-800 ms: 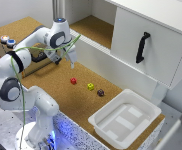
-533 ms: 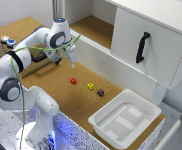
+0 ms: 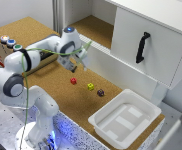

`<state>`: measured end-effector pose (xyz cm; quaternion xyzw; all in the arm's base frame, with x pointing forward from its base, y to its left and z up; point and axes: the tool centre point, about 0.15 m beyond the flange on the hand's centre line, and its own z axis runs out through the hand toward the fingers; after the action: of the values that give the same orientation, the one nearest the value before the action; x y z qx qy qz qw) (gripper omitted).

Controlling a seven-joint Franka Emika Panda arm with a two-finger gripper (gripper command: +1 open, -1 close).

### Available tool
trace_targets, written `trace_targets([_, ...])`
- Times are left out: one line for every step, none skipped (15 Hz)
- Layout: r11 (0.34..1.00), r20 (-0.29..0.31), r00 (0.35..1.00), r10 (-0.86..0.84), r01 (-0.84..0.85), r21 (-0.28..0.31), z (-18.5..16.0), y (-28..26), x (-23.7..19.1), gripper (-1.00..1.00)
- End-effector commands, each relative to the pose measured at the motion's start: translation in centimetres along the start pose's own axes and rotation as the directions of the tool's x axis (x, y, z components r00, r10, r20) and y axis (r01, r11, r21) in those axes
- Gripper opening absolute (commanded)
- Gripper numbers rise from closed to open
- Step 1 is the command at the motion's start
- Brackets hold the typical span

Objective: Pick up the yellow block

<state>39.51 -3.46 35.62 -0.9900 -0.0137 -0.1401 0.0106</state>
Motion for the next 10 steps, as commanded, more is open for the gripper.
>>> trace_targets([0.995,0.094,0.991,-0.097,0.093,0.044,6.9,0.6,1.0,1.0])
trace_targets([0.993,0.105,0.988,-0.117,0.114,0.033,7.9,0.3,0.8,1.0])
trace_targets([0.99,0.131,0.981,-0.14,0.137,0.031,9.3,0.0,0.4,1.0])
trace_targets([0.988,0.147,0.977,-0.153,0.15,0.031,10.3,0.0,0.3,1.0])
trace_targets([0.988,0.155,0.976,-0.153,0.151,0.029,11.4,0.1,0.4,1.0])
trace_targets([0.989,0.165,0.975,-0.146,0.147,0.008,12.5,0.2,0.6,1.0])
trace_targets([0.991,0.18,0.975,-0.134,0.134,0.011,13.2,0.4,0.7,1.0])
trace_targets([0.994,0.189,0.976,-0.106,0.108,0.002,14.0,0.8,0.9,1.0])
trace_targets([0.995,0.198,0.976,-0.093,0.097,-0.011,14.4,0.9,0.9,1.0])
trace_targets([0.997,0.205,0.976,-0.074,0.078,-0.011,14.9,0.9,1.0,1.0])
